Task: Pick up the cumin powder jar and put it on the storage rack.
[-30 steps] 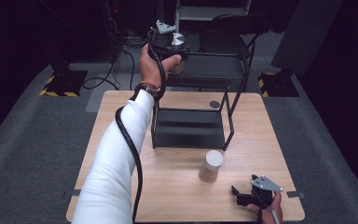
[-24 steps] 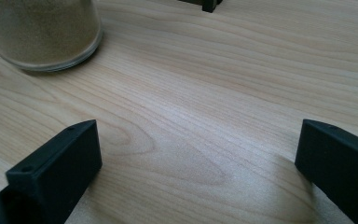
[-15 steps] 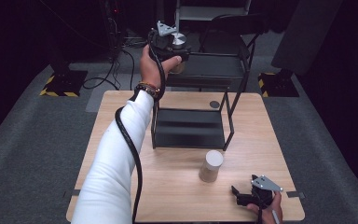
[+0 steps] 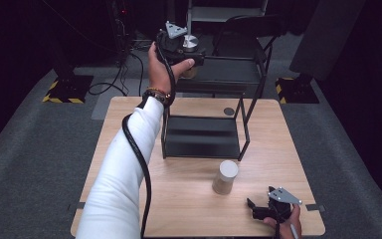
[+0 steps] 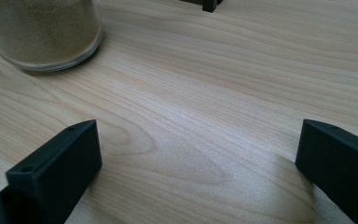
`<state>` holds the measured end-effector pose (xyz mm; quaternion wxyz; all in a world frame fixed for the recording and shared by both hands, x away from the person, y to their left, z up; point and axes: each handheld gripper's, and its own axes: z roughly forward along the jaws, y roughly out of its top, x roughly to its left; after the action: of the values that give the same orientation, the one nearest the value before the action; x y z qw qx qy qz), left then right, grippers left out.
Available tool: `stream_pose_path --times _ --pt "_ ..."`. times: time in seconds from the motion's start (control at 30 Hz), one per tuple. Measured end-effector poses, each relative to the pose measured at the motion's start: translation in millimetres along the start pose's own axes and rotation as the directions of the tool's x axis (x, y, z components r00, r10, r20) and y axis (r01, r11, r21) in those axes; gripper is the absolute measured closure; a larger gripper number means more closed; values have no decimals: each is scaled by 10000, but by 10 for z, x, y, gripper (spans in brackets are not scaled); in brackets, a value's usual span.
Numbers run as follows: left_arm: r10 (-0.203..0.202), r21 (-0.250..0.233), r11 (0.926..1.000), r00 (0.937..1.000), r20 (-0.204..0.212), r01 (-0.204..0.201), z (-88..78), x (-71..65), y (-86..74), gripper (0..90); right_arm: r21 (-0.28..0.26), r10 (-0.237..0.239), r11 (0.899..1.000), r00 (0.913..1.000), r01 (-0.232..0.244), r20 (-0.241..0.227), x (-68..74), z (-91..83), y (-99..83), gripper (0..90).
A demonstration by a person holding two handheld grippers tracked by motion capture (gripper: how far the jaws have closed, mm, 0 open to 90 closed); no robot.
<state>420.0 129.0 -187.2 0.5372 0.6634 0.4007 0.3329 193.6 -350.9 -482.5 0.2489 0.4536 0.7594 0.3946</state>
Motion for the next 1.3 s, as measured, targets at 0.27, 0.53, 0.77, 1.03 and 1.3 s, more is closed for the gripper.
stream_pose_path --times 0.27,0.53,0.77,1.03,1.3 --pt "60 -302 9995 9997 -238 -67 -270 -24 104 3 1 -2 10000 10000 2 -1 -1 0 0 0" --pt "153 -335 9993 9990 -415 -166 -554 -38 72 2 -3 -1 10000 10000 1 -1 0 1 0 0" --pt "255 -221 9994 9995 -181 -259 -739 -79 -69 2 -18 -35 10000 10000 35 21 6 -1 -3 0" --pt "418 -95 9991 9991 94 -417 -912 -142 -279 2 -34 -58 10000 10000 58 34 10 -1 -6 0" --pt "436 18 9990 9987 282 -437 -1030 -156 -521 2 -60 -136 9999 9999 137 79 23 -4 -11 0"
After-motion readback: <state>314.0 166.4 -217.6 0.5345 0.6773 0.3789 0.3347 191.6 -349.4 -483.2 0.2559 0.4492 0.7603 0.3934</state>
